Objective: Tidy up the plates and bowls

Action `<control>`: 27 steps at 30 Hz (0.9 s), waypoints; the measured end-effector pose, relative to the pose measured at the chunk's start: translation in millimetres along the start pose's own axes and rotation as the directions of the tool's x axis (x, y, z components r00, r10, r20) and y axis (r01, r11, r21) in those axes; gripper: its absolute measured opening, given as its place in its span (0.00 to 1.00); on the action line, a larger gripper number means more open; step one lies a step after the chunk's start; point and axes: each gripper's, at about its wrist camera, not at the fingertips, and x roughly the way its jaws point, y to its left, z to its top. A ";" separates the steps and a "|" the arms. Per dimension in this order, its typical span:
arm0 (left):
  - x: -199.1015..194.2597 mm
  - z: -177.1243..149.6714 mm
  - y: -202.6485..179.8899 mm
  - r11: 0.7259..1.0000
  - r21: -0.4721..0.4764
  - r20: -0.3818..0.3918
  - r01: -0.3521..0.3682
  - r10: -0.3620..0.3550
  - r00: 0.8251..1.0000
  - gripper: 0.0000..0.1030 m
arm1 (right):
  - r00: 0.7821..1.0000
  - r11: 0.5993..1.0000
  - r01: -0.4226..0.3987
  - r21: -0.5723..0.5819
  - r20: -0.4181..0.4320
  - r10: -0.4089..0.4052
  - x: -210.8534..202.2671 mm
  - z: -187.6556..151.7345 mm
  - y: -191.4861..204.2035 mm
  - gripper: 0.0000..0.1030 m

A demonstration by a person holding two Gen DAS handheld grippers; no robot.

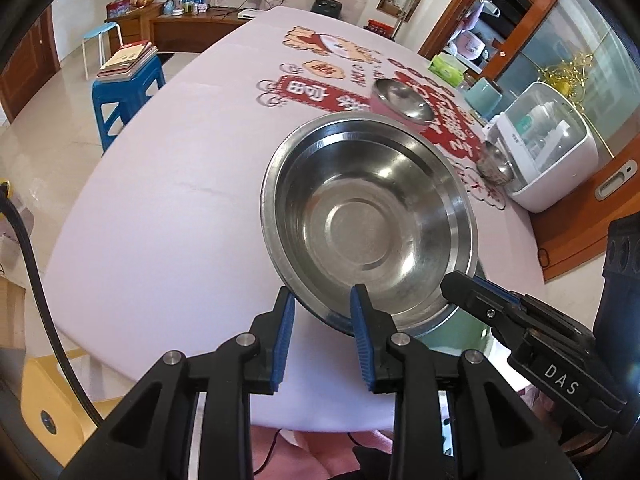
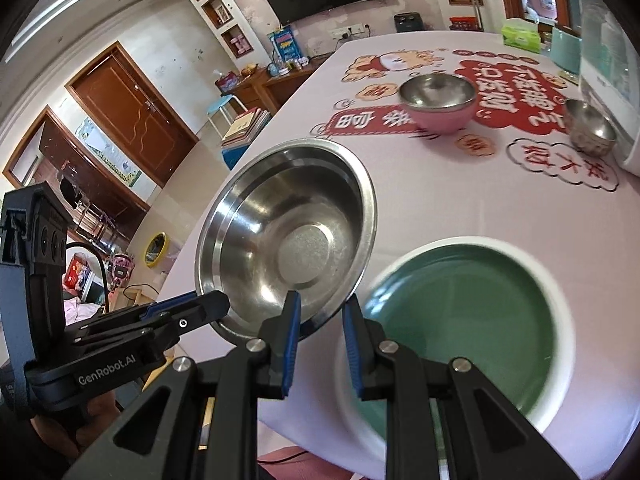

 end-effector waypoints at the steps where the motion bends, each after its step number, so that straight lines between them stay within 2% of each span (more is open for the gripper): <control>1: -0.6 -0.3 8.0 1.000 0.001 -0.007 -0.001 0.001 1.000 0.26 | 1.000 1.000 0.001 0.001 -0.005 -0.001 2.7 -1.2 4.2 0.20; 7: 2.1 -1.7 36.1 1.000 0.011 -0.050 -0.001 0.002 0.999 0.27 | 0.999 0.999 0.020 0.026 -0.040 -0.019 21.0 -12.8 29.0 0.20; 14: 18.2 -3.8 59.7 0.999 0.043 -0.128 0.018 -0.013 0.992 0.27 | 0.995 0.993 0.067 0.094 -0.079 -0.060 39.3 -28.6 37.2 0.21; 22: 45.4 -7.2 64.8 0.994 0.096 -0.237 0.056 -0.032 0.971 0.29 | 0.987 0.974 0.129 0.184 -0.120 -0.108 49.4 -44.8 33.1 0.22; 27: 53.8 -7.0 58.9 0.987 0.154 -0.259 0.052 -0.011 0.966 0.29 | 0.983 0.966 0.152 0.211 -0.131 -0.127 52.1 -51.4 31.9 0.23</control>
